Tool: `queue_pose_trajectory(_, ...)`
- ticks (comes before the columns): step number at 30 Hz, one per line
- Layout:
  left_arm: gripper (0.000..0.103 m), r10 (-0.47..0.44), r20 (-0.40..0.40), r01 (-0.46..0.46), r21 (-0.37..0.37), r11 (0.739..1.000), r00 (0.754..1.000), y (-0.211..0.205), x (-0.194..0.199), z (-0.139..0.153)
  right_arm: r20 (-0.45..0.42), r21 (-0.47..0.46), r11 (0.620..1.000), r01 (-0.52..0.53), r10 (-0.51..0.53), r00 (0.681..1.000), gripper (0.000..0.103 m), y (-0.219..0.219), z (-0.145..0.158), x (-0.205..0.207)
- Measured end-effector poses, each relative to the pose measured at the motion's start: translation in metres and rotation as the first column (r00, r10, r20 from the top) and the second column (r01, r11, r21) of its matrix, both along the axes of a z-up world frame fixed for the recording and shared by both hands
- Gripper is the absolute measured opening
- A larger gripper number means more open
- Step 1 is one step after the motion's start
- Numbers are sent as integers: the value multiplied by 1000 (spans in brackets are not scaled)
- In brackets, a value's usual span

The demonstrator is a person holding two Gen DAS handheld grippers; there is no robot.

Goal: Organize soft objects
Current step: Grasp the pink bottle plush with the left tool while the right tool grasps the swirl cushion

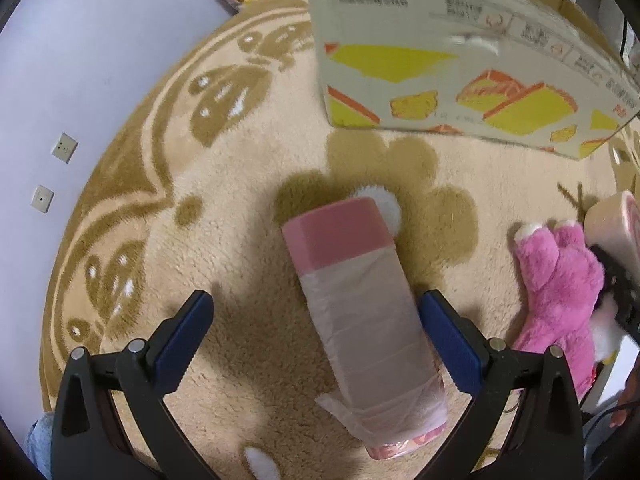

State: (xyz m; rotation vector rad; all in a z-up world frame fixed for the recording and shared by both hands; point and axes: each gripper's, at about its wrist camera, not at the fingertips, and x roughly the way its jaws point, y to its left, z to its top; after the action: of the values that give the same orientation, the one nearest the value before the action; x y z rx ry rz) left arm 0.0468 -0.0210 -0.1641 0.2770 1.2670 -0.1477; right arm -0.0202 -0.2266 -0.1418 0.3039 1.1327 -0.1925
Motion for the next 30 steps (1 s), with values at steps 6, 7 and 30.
queue_pose_trajectory(6,89,-20,-16,20,2,1000,1000,-3,1,-2,16,1,1000,15,-15,1000,66,-6,1,1)
queue_pose_trajectory(7,84,-23,-21,22,-10,1000,1000,-3,1,-2,17,5,1000,16,-16,1000,66,-7,1,2)
queue_pose_trajectory(30,48,-13,-18,11,-99,995,1000,0,2,9,62,-22,999,-36,37,997,45,3,9,7)
